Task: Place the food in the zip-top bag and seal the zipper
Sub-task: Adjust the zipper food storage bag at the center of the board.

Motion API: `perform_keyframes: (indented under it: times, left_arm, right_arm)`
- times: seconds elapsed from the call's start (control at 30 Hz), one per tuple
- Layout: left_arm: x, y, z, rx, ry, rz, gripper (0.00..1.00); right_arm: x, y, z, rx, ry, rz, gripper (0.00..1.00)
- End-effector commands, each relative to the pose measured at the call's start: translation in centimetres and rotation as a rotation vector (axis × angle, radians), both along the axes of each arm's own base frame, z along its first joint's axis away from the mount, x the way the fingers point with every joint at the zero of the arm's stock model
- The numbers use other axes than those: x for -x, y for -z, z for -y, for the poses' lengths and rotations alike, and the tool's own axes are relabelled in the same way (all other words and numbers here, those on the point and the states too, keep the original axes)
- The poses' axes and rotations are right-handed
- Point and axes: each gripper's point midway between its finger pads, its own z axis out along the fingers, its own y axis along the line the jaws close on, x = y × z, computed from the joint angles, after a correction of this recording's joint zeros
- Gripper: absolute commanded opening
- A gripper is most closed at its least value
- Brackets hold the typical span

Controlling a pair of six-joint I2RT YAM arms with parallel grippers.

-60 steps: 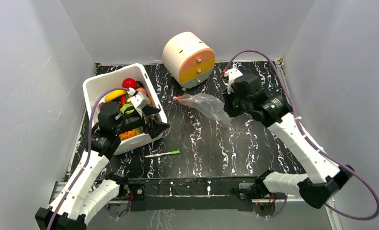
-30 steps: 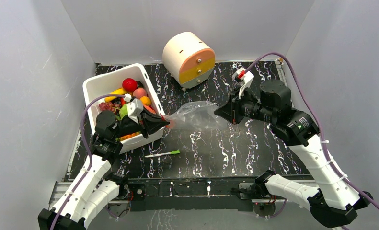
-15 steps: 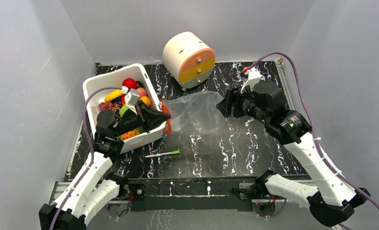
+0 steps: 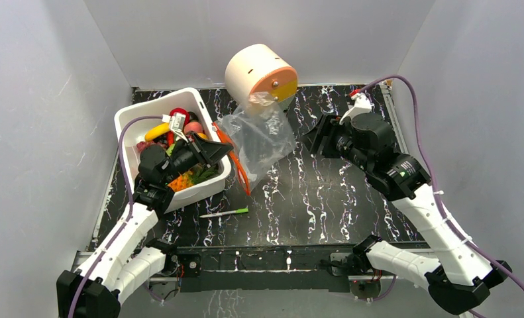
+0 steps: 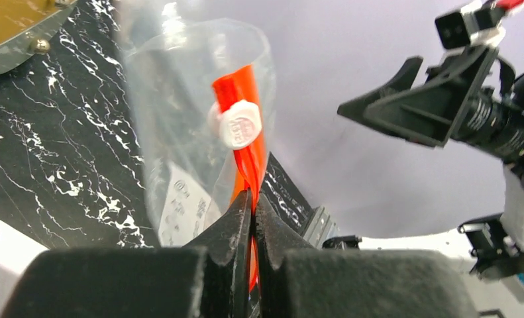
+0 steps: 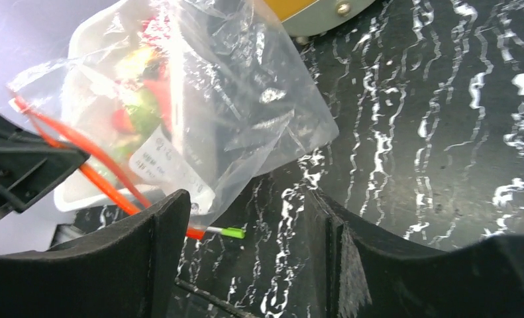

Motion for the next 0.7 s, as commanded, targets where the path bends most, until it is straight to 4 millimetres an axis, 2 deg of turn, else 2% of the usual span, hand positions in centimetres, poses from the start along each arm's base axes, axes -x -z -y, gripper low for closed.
perform_keyframes:
  times: [0.0, 0.27, 0.37, 0.43, 0.67]
  left_arm:
    - [-1.1, -2.1, -0.5, 0.058, -0.076, -0.061, 0.00]
    - [-2.6, 0.7, 0.4, 0.010, -0.070, -0.339, 0.00]
    - [-2.8, 1.7, 0.9, 0.013, -0.059, -0.416, 0.00]
    - [-2.8, 2.0, 1.1, 0.020, -0.050, -0.449, 0.00]
    - [-2.8, 2.4, 1.3, 0.031, -0.051, -0.486, 0.00]
  right_arm:
    - [-0.2, -1.5, -2.9, -0.142, -0.085, 0.029, 0.59]
    - [-1.0, 0.3, -7.8, -0.132, -0.217, 0.058, 0.52]
    - [-0.1, 0.9, -10.7, -0.096, -0.257, 0.065, 0.52]
    - [0.5, 1.2, -12.3, -0.065, -0.272, 0.069, 0.50]
    - [1.2, 3.6, -15.3, -0.012, -0.278, 0.023, 0.46]
